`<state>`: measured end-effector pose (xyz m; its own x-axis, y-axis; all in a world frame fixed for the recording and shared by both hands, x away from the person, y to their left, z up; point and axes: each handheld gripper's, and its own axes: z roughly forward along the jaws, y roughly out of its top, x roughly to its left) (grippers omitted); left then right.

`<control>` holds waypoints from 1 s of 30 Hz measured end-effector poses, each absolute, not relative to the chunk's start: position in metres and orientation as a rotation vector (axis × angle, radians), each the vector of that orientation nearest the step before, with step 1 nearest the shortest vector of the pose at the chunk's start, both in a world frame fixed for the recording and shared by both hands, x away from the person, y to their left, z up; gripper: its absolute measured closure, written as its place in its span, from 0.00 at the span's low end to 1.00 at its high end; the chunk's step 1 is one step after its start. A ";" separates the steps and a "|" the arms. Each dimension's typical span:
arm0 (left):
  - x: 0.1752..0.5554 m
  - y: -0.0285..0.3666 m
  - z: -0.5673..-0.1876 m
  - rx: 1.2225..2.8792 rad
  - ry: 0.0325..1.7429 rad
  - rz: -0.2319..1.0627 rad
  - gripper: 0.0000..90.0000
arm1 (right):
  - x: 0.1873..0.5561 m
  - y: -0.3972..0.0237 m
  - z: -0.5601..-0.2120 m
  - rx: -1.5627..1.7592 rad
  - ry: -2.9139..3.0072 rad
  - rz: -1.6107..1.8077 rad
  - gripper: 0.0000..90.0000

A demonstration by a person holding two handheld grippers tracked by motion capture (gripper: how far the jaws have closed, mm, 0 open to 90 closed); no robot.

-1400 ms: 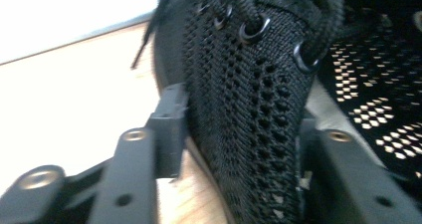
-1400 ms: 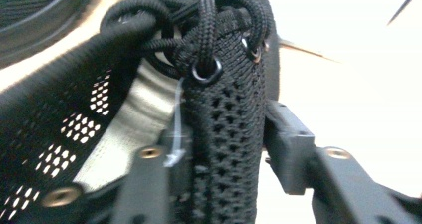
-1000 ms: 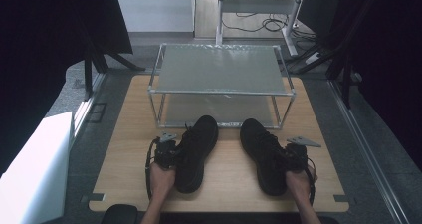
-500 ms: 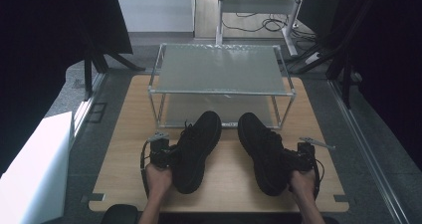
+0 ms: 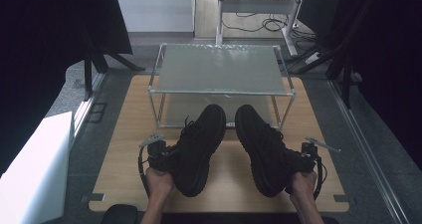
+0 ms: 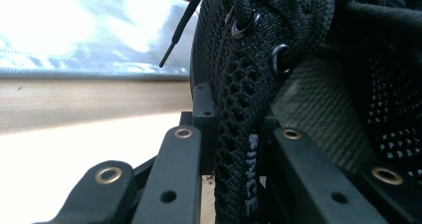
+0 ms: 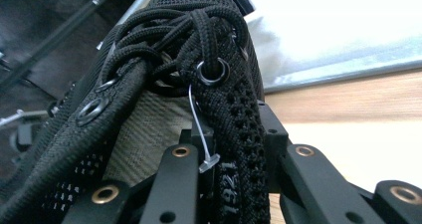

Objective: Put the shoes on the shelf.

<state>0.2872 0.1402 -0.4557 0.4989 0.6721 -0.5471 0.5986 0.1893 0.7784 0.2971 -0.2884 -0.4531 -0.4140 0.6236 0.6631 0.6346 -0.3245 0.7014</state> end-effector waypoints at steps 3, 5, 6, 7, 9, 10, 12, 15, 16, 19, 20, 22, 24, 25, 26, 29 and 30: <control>0.285 0.140 -0.448 1.450 1.154 0.058 0.89 | 0.296 -0.287 -0.447 -1.667 -1.786 -1.940 0.85; 0.284 0.139 -0.442 1.428 1.148 0.062 0.89 | 0.295 -0.285 -0.442 -1.658 -1.769 -1.961 0.85; 0.284 0.138 -0.439 1.421 1.146 0.067 0.89 | 0.296 -0.284 -0.438 -1.652 -1.759 -1.973 0.85; 0.284 0.138 -0.436 1.414 1.144 0.068 0.89 | 0.296 -0.283 -0.436 -1.647 -1.753 -1.986 0.85; 0.284 0.137 -0.430 1.403 1.140 0.082 0.89 | 0.298 -0.282 -0.431 -1.644 -1.733 -2.006 0.85; 0.284 0.136 -0.427 1.397 1.142 0.087 0.89 | 0.301 -0.281 -0.427 -1.643 -1.704 -2.022 0.85; 0.286 0.135 -0.421 1.381 1.148 0.095 0.89 | 0.302 -0.280 -0.425 -1.639 -1.685 -2.030 0.85; 0.289 0.134 -0.414 1.355 1.158 0.098 0.88 | 0.308 -0.275 -0.415 -1.626 -1.652 -2.062 0.85; 0.290 0.134 -0.412 1.350 1.159 0.101 0.88 | 0.308 -0.275 -0.415 -1.626 -1.652 -2.062 0.85; 0.296 0.133 -0.403 1.335 1.164 0.117 0.88 | 0.313 -0.269 -0.407 -1.613 -1.625 -2.076 0.85; 0.298 0.133 -0.400 1.331 1.164 0.121 0.88 | 0.315 -0.267 -0.403 -1.611 -1.614 -2.084 0.85; 0.303 0.132 -0.394 1.319 1.162 0.125 0.88 | 0.319 -0.263 -0.397 -1.611 -1.603 -2.092 0.85; 0.312 0.132 -0.386 1.297 1.167 0.133 0.88 | 0.324 -0.258 -0.389 -1.622 -1.596 -2.104 0.85; 0.312 0.132 -0.386 1.297 1.167 0.133 0.88 | 0.324 -0.258 -0.389 -1.622 -1.596 -2.104 0.85; 0.314 0.131 -0.384 1.294 1.167 0.135 0.88 | 0.326 -0.256 -0.387 -1.625 -1.594 -2.103 0.85; 0.324 0.130 -0.380 1.283 1.172 0.128 0.88 | 0.334 -0.251 -0.383 -1.633 -1.587 -2.110 0.85; 0.328 0.129 -0.379 1.282 1.177 0.128 0.88 | 0.338 -0.248 -0.381 -1.637 -1.585 -2.109 0.85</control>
